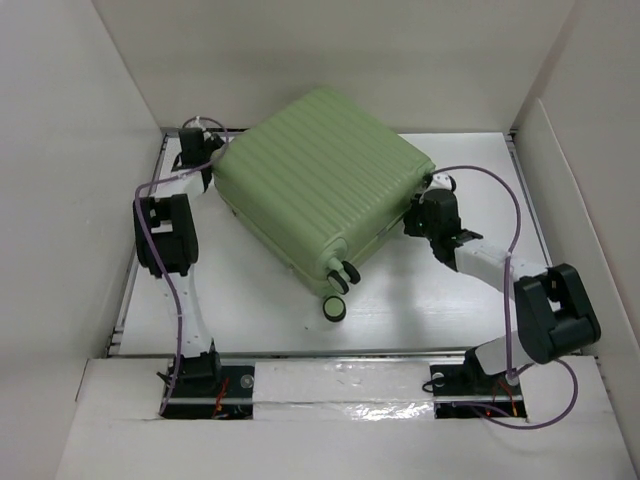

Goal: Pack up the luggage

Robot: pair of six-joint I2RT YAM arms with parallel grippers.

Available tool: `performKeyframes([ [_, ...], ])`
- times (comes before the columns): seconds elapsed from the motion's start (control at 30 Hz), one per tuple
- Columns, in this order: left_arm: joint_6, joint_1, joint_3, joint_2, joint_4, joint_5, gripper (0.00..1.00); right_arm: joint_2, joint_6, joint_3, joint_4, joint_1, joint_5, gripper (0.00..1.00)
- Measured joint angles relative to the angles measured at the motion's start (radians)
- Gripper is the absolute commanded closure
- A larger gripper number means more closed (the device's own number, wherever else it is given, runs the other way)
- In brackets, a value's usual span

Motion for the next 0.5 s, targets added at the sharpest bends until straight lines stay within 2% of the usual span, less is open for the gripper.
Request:
performKeyframes([
  [0.17,-0.175,-0.003,-0.546,-0.285,0.372,-0.172,0.82,0.128,-0.047,0.126,-0.023,-0.06,-0.016,1.0],
  [0.27,-0.253,-0.018,-0.825,-0.467,0.49,-0.273,0.82,0.208,-0.068,0.227,-0.052,-0.098,-0.055,1.0],
  [0.37,-0.282,-0.068,-1.017,-0.626,0.554,-0.397,0.82,0.28,-0.091,0.339,-0.109,-0.122,-0.079,1.0],
  [0.5,-0.256,-0.16,-1.218,-0.869,0.531,-0.531,0.82,0.376,-0.146,0.5,-0.205,-0.142,-0.112,0.99],
])
